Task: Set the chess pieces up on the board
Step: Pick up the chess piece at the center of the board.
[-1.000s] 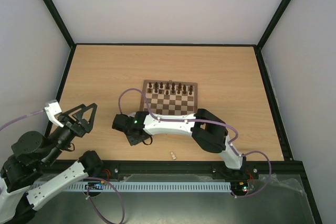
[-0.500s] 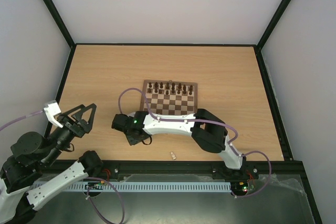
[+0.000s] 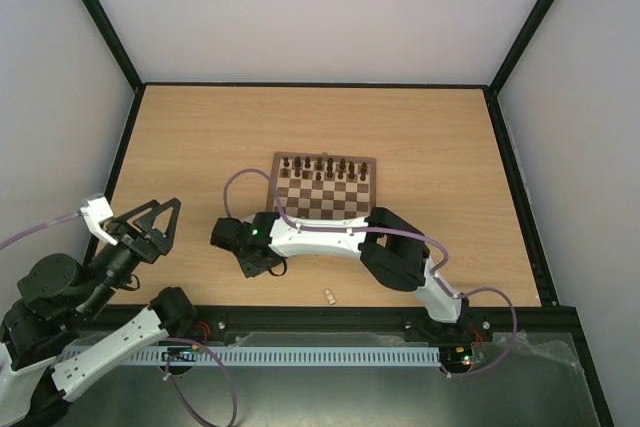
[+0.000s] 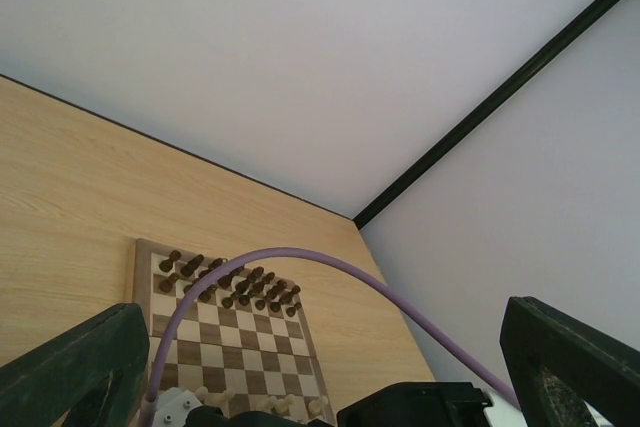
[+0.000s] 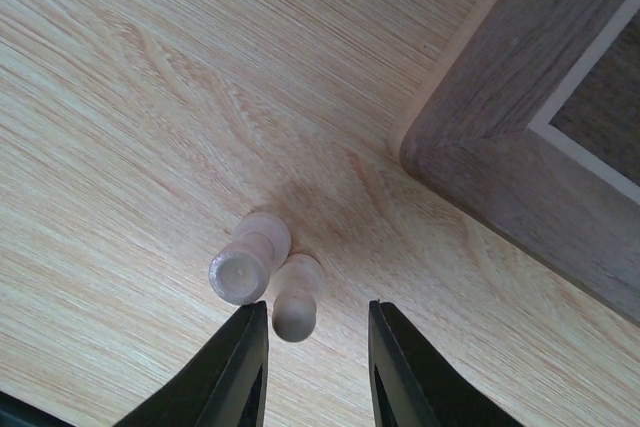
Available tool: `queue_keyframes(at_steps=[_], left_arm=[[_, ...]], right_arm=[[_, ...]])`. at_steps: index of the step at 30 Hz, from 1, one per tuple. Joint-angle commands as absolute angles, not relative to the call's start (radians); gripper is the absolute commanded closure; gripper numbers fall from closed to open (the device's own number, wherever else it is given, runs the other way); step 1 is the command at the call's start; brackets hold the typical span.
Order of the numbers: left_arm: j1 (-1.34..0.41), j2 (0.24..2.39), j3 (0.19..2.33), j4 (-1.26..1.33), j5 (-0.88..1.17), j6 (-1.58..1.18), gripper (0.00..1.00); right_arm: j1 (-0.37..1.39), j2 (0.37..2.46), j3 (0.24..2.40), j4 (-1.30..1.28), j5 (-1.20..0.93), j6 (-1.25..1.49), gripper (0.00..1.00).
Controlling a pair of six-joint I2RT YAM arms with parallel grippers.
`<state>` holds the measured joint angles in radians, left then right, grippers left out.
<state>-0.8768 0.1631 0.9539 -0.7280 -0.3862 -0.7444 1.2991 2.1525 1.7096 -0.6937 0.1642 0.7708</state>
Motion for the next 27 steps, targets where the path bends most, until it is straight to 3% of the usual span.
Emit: queue_keyframes(at_steps=[1,27], left_arm=[[-0.880,0.147,0.948,-0.737,-0.401,-0.738,0.01],[-0.880,0.141,0.946,-0.741,-0.407,-0.736,0.01]], right_arm=[[1.301,2.183,1.742,-0.753,0.160,0.779,0.71],[1.292,2.225,1.753,-0.783,0.206,0.785,0.72]])
